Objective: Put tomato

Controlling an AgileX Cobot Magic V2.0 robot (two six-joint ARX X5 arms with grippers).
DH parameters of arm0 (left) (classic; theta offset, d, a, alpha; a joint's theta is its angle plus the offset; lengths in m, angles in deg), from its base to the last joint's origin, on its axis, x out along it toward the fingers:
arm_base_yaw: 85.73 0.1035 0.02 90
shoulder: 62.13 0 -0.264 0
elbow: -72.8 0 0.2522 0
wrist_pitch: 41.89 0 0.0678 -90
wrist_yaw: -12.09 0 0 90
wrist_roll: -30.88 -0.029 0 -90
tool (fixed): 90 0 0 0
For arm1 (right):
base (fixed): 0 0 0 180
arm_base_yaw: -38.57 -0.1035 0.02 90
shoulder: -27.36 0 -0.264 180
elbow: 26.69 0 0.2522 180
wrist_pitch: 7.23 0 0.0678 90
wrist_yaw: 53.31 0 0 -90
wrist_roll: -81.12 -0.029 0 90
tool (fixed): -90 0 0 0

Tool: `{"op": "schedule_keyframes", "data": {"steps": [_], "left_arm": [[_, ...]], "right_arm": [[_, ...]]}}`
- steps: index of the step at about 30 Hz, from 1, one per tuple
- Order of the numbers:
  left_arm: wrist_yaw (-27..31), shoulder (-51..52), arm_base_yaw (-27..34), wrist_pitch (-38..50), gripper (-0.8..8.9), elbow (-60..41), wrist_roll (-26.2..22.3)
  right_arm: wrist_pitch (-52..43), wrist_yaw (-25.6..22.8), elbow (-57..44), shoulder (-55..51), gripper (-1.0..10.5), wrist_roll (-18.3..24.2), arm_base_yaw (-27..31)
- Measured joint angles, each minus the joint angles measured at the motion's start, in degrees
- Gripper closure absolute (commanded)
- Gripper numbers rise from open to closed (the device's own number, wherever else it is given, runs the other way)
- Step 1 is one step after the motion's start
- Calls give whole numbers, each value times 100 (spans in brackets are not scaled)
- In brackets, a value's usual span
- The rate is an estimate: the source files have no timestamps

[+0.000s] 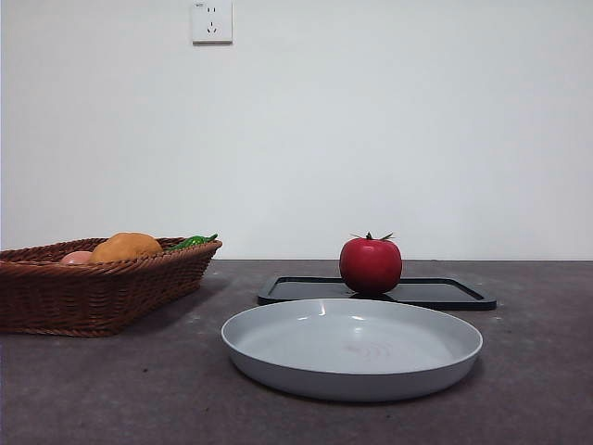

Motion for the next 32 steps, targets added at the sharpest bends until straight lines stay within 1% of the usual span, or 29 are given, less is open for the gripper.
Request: {"op": "schedule_keyframes", "data": {"steps": [9,14,17,32], "left_arm": [[0,0,0,-28,806,-175,87],[7,0,0,-15,806,-181,308],[7,0,0,-7,806,-184,363],[9,0,0,7,806,-190,387]], "right_arm": [[0,0,0,0,933,0,0],[0,-2,0,0,933,0,0],[-2,-2,0,0,933,-2,0],[0,0,0,0,933,0,0]]}}
